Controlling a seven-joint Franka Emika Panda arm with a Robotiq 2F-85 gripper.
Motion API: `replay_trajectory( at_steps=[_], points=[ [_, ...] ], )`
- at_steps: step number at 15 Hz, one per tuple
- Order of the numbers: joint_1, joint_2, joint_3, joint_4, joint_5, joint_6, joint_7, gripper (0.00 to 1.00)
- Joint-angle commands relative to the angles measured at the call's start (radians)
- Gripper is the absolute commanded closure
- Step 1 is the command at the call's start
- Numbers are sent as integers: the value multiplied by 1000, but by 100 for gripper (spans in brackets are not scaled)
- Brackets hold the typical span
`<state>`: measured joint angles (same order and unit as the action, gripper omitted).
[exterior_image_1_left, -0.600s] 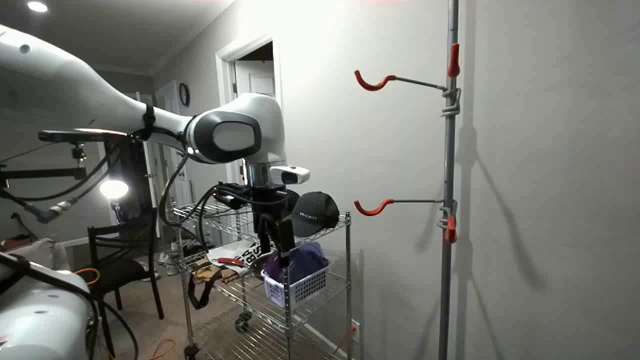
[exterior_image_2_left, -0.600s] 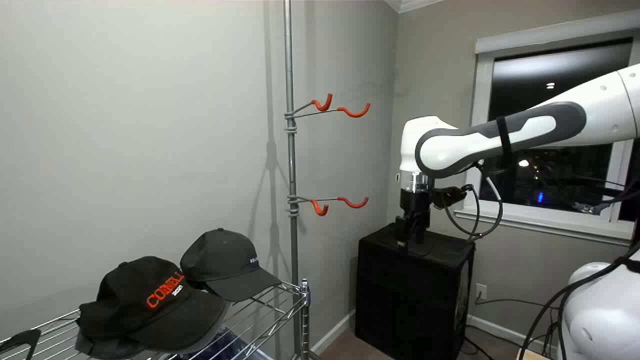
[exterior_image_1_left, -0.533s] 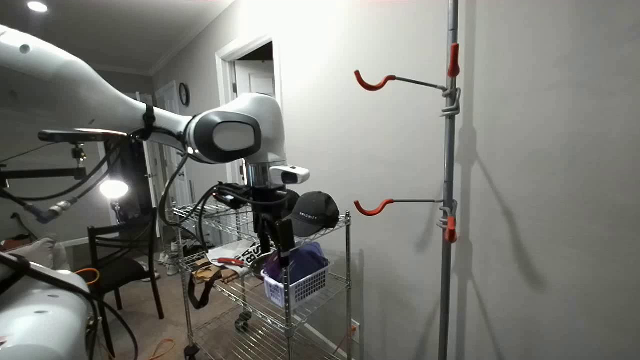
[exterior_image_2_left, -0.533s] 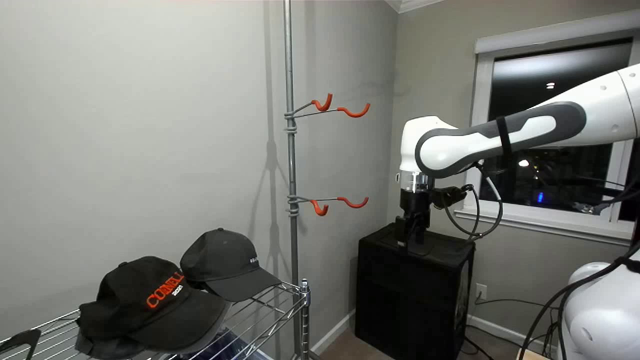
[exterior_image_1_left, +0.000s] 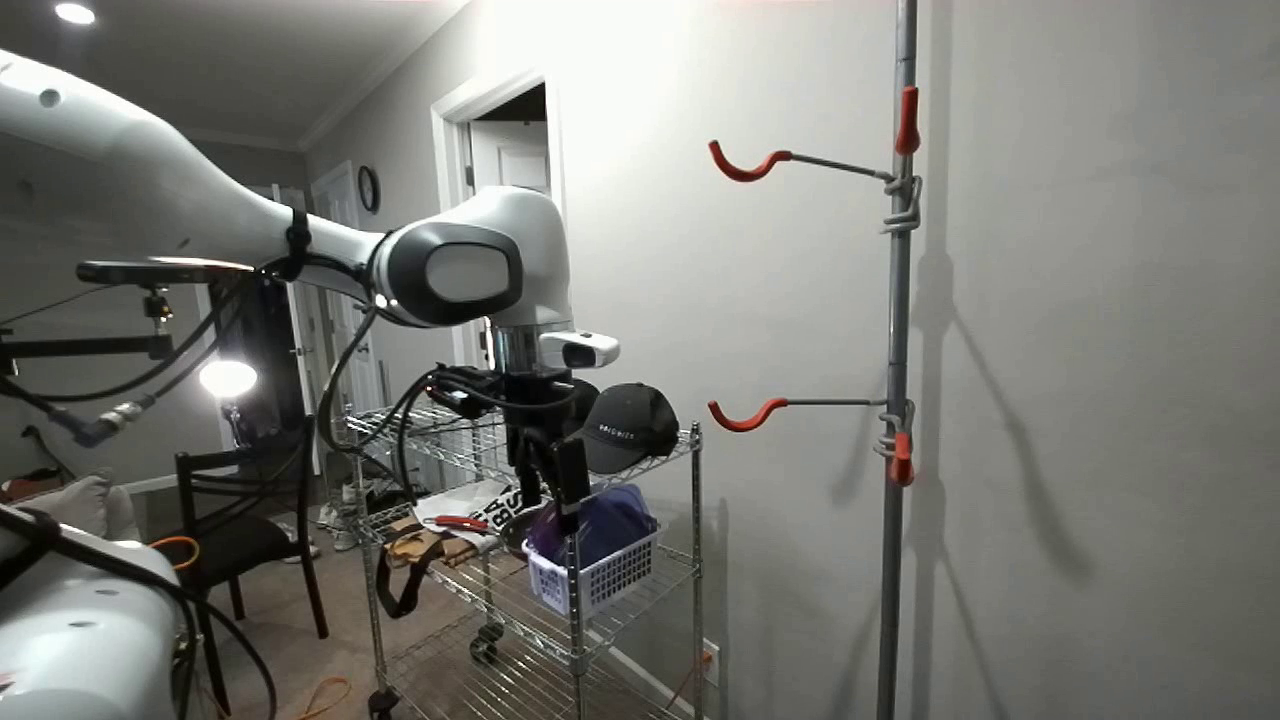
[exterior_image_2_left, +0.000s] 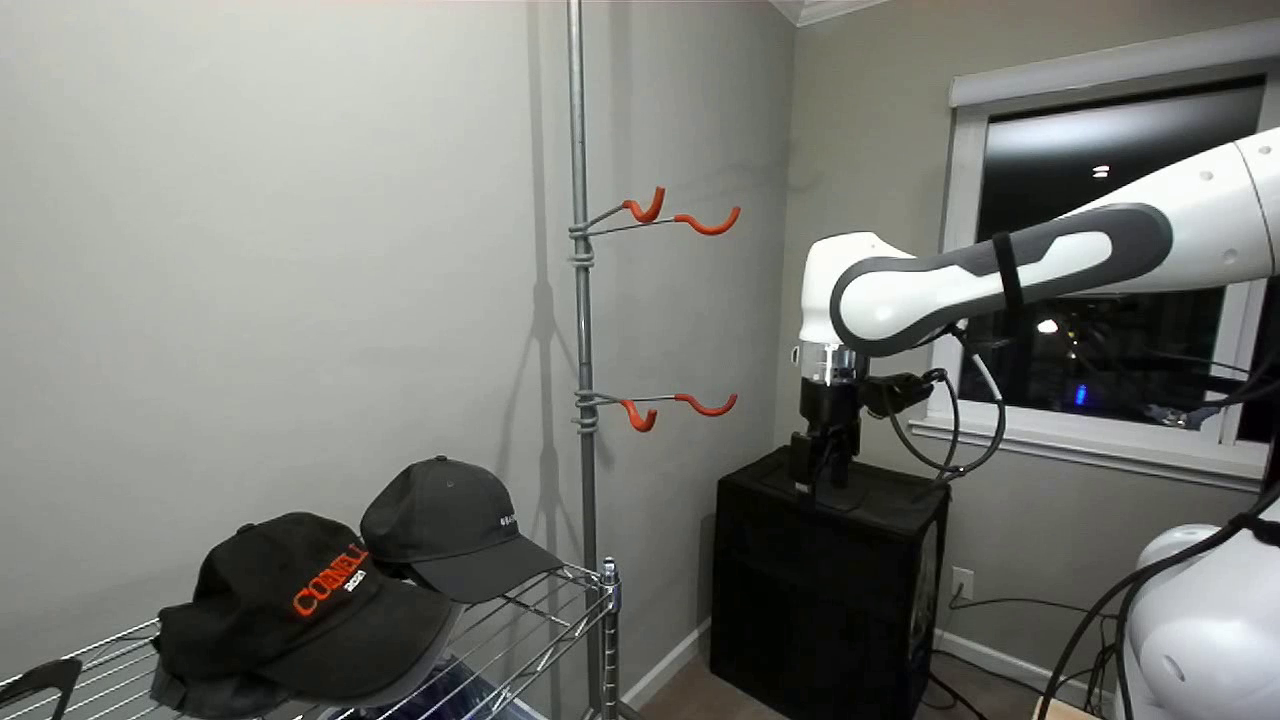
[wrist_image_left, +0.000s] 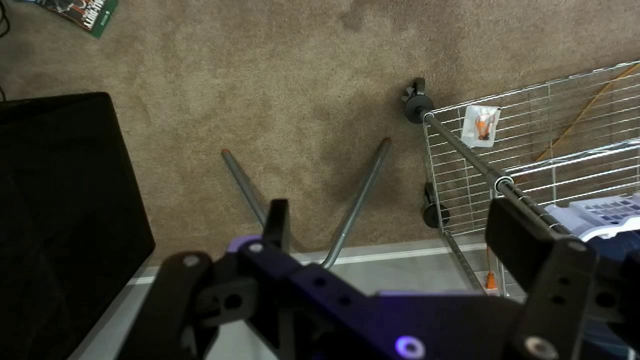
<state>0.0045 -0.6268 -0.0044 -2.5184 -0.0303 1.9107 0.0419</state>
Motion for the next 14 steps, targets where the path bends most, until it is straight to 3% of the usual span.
replay_trajectory(
  at_steps=[1, 4, 8, 11, 14],
  points=[
    [-6, 0, 5, 2, 3, -2, -3, 0],
    [-5, -4, 17, 17, -9, 8, 4, 0],
    [106, -30, 58, 149, 62, -53, -81, 0],
    [175, 17, 113, 219, 47, -35, -114, 0],
    [195, 104, 187, 289, 10, 16, -68, 0]
  ],
)
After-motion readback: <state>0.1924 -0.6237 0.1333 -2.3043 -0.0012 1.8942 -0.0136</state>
